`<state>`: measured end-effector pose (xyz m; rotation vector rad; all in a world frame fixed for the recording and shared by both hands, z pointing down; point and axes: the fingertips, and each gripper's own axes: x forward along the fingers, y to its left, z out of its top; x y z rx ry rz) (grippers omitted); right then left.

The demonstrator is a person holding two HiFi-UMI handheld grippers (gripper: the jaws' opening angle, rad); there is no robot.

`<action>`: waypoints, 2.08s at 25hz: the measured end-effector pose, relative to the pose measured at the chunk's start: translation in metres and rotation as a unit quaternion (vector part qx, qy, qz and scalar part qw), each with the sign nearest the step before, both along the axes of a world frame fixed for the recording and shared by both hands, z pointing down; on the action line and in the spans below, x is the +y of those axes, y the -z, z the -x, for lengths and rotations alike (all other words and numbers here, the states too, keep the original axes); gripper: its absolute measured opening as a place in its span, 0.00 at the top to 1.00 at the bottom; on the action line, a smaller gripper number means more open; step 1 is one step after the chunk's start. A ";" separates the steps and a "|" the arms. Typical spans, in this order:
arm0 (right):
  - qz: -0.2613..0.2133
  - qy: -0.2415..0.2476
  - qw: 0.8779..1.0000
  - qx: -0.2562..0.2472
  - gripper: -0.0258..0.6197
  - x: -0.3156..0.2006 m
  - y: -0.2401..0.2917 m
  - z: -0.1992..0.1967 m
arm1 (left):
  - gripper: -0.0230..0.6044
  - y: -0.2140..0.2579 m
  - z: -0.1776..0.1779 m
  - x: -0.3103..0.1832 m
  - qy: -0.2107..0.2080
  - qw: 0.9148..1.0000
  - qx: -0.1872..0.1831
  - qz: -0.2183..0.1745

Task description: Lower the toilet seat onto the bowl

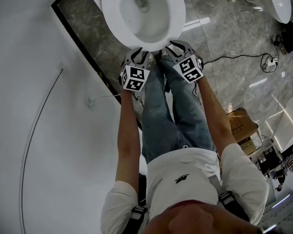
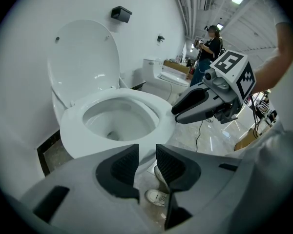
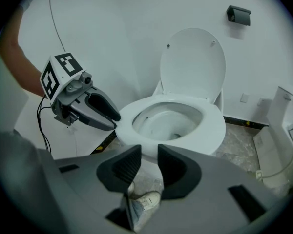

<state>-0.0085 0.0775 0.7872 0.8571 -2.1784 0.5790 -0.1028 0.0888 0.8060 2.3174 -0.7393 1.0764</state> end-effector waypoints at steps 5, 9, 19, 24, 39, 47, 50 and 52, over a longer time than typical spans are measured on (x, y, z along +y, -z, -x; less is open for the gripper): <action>0.006 -0.014 1.000 0.005 0.87 0.004 -0.008 0.001 | 0.77 -0.009 0.001 0.003 0.005 1.000 0.000 0.008; 0.013 -0.014 1.000 0.013 0.88 0.005 -0.016 0.001 | 0.78 -0.017 0.001 0.003 0.006 1.000 0.000 0.016; 0.027 0.001 0.999 0.027 0.89 0.009 -0.034 0.002 | 0.85 -0.033 -0.003 0.007 0.019 0.999 0.000 0.028; 0.036 0.004 0.999 0.036 0.89 0.012 -0.044 0.003 | 0.86 -0.042 -0.003 0.011 0.023 0.999 0.000 0.039; 0.062 0.017 0.997 0.052 0.89 0.015 -0.063 0.004 | 0.90 -0.062 -0.007 0.013 0.023 0.998 -0.014 0.051; 0.026 0.007 0.999 0.030 0.90 0.004 -0.032 0.008 | 0.92 -0.034 -0.001 -0.005 0.048 0.999 -0.007 0.018; 0.007 0.000 1.000 0.019 0.90 -0.003 -0.013 0.010 | 0.92 -0.012 0.005 -0.014 0.060 0.998 0.007 0.000; -0.008 -0.005 1.000 0.015 0.91 -0.008 0.000 0.009 | 0.92 0.002 0.009 -0.017 0.066 0.998 0.010 -0.014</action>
